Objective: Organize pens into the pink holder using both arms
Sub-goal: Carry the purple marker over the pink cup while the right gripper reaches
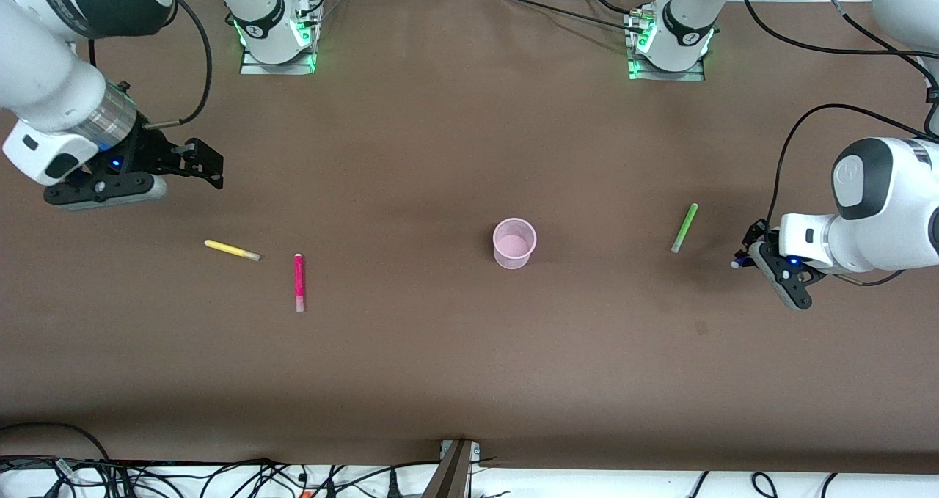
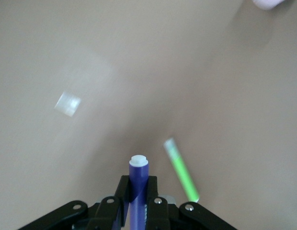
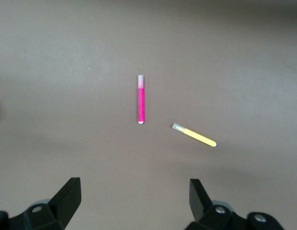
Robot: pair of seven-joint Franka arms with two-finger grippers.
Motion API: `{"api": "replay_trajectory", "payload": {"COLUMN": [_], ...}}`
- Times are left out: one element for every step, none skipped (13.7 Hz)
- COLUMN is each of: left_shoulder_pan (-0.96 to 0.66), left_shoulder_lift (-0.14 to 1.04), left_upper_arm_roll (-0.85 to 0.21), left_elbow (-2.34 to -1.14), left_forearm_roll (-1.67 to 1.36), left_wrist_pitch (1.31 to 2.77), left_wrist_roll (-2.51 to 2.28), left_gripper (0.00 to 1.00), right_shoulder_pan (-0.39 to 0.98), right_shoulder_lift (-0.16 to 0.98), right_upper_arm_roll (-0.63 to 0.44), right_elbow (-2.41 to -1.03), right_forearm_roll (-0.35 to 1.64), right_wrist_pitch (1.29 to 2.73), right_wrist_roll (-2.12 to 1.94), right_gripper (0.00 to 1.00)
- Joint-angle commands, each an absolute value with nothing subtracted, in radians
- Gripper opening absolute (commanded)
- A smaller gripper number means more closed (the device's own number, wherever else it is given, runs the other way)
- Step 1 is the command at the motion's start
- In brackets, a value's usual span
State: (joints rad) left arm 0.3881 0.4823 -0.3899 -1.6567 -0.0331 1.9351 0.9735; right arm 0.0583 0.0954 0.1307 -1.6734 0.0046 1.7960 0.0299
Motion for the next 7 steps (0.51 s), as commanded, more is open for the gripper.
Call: {"api": "replay_trajectory", "payload": {"left_shoulder_pan": [0.382,0.377,0.374,0.371,0.365,0.367,0.365], "left_shoulder_lift": [0.500,0.500,0.508,0.529,0.547,0.554,0.557], "left_upper_arm_roll": [-0.509,-0.559,-0.596,-0.629,-0.659,-0.695,-0.727], "left_elbow": [-1.621,-1.608,-1.605,-1.605,-1.602,-1.603,-1.605], "left_forearm_roll": [-0.115,-0.136,-0.162,-0.194,-0.207,-0.215,-0.234], "left_wrist_pitch": [1.916,1.917,1.921,1.930,1.962,2.020,2.081], "left_wrist_roll": [0.991,0.988,0.989,0.992,0.997,1.015,1.040], "left_gripper": [0.00,0.00,0.00,0.00,0.00,0.00,0.00], "right_shoulder_pan": [0.109,0.109,0.120,0.127,0.126,0.121,0.118], "right_shoulder_lift": [0.140,0.144,0.146,0.146,0.146,0.149,0.172], "right_upper_arm_roll": [0.130,0.130,0.130,0.130,0.129,0.127,0.126], "right_elbow": [-1.655,-1.655,-1.655,-1.655,-1.654,-1.655,-1.654], "right_forearm_roll": [-0.012,-0.012,-0.012,-0.015,-0.015,-0.017,-0.017], "right_wrist_pitch": [1.790,1.790,1.790,1.792,1.793,1.793,1.795], "right_wrist_roll": [0.018,0.018,0.018,0.020,0.020,0.018,0.005], "right_gripper": [1.00,1.00,1.00,1.00,1.00,1.00,1.00]}}
